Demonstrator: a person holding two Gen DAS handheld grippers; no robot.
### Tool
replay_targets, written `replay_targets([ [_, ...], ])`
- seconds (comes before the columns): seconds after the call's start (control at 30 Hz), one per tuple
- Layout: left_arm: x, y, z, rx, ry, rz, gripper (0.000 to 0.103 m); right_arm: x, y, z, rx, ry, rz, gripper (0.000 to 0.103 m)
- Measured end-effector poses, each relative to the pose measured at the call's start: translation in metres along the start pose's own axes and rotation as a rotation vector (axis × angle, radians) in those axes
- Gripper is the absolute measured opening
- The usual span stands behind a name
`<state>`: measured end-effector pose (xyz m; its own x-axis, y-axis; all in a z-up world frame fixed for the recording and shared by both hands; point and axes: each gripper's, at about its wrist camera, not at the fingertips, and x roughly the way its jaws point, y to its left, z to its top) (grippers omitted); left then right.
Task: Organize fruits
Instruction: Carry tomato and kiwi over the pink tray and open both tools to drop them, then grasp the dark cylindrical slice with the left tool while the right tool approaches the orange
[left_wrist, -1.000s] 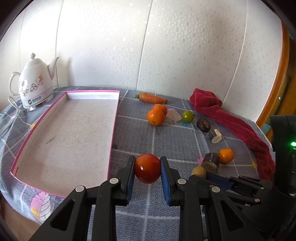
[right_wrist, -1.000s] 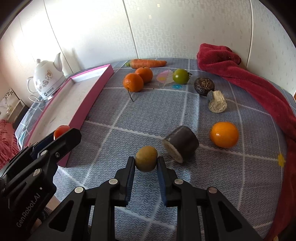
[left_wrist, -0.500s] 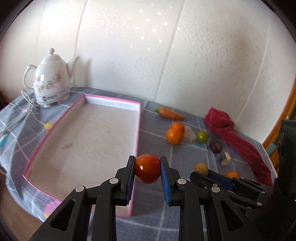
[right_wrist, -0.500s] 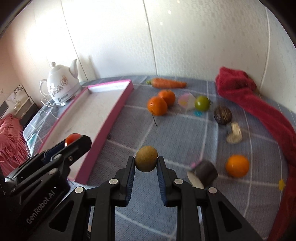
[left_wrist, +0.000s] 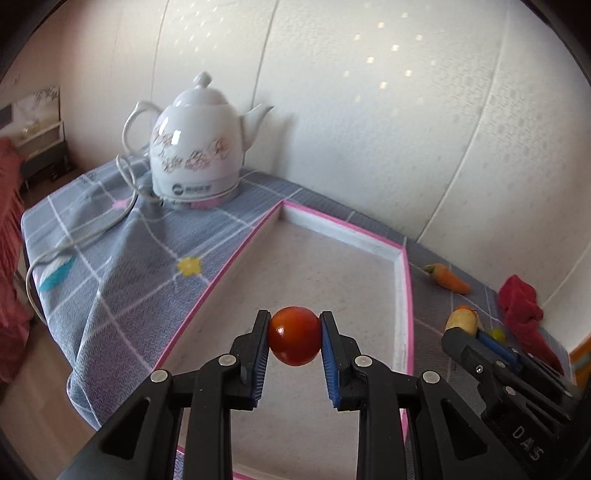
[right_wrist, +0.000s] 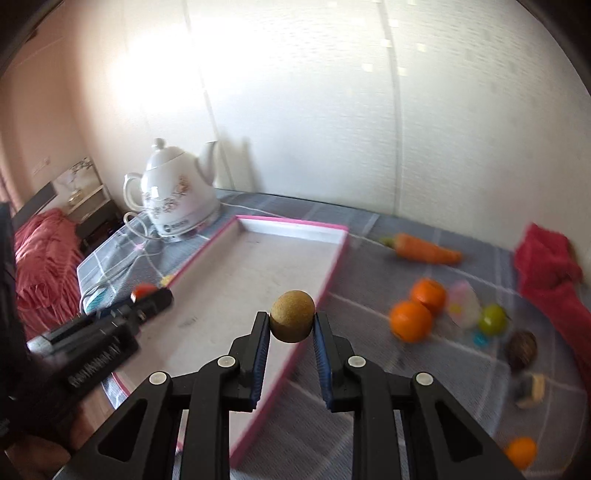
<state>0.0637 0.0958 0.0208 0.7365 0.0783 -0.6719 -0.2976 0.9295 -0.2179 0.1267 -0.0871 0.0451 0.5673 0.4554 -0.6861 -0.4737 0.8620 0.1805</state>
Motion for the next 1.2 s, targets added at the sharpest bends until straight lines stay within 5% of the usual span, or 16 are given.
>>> replay_targets([
  [0.33, 0.011, 0.011, 0.000, -0.057, 0.025, 0.077, 0.030, 0.028, 0.005, 0.002, 0.038, 0.043, 0.089, 0.024],
  [0.5, 0.008, 0.011, 0.000, -0.061, 0.008, 0.085, 0.045, 0.034, 0.011, 0.004, 0.048, 0.056, 0.147, 0.034],
  [0.87, 0.005, 0.010, -0.002, -0.051, 0.004, 0.084, 0.045, 0.028, -0.003, -0.007, 0.057, 0.055, 0.049, 0.035],
  [1.2, -0.003, -0.002, -0.006, -0.027, -0.010, 0.051, 0.056, 0.015, -0.017, -0.013, 0.066, 0.044, -0.030, 0.037],
])
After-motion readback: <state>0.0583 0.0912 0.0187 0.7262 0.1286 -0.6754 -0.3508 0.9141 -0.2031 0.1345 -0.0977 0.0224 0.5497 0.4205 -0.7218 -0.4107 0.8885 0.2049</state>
